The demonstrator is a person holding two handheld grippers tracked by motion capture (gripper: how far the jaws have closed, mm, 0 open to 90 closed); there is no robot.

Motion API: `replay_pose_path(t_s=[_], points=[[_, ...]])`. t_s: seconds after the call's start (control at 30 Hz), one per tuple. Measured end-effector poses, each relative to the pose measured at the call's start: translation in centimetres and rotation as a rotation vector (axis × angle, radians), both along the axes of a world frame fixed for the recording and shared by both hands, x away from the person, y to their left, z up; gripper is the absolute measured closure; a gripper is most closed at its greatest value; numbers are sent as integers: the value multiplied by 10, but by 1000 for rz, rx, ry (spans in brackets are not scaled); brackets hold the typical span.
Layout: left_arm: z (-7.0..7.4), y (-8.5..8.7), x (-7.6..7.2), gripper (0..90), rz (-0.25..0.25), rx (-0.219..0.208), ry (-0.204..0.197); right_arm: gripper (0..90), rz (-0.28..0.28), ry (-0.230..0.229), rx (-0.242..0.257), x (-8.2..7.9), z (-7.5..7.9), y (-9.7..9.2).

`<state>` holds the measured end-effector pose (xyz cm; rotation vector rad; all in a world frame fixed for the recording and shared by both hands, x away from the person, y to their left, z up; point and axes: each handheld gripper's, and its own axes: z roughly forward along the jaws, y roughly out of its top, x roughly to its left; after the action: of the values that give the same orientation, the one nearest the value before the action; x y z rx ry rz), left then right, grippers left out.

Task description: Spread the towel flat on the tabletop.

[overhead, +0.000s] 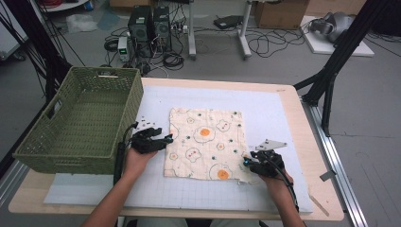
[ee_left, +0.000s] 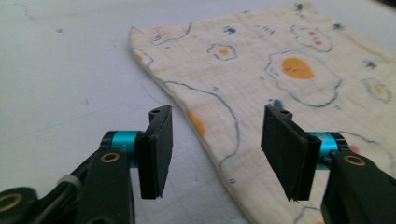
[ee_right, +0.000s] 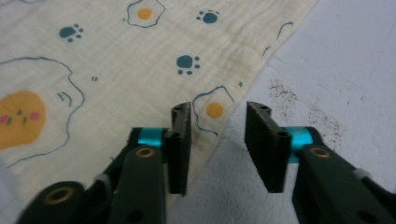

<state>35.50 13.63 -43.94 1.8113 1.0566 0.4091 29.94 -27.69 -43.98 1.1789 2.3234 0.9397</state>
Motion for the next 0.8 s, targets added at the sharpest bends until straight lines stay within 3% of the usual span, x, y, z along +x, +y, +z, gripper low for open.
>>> replay_pose_path(t_s=[0.17,0.27,0.3,0.33,0.43,0.57,0.8], points=[[4,2,-8,305,-24,-59,-21,351,-71,-88,69,-4,12,-16],[11,3,-14,271,-20,-76,-52,257,-59,-147,44,-6,17,-24],[13,3,-16,221,-19,-88,-67,216,-50,-164,25,-6,16,-27],[16,3,-18,166,-23,-98,-82,209,-54,-170,24,-6,16,-30],[20,4,-22,162,-35,-116,-115,145,-70,-187,23,-5,16,-36],[20,8,-26,162,-55,-118,-127,123,-61,-231,58,-4,22,-39],[16,9,-29,163,-90,-120,-126,122,-80,-268,197,-5,29,-46]])
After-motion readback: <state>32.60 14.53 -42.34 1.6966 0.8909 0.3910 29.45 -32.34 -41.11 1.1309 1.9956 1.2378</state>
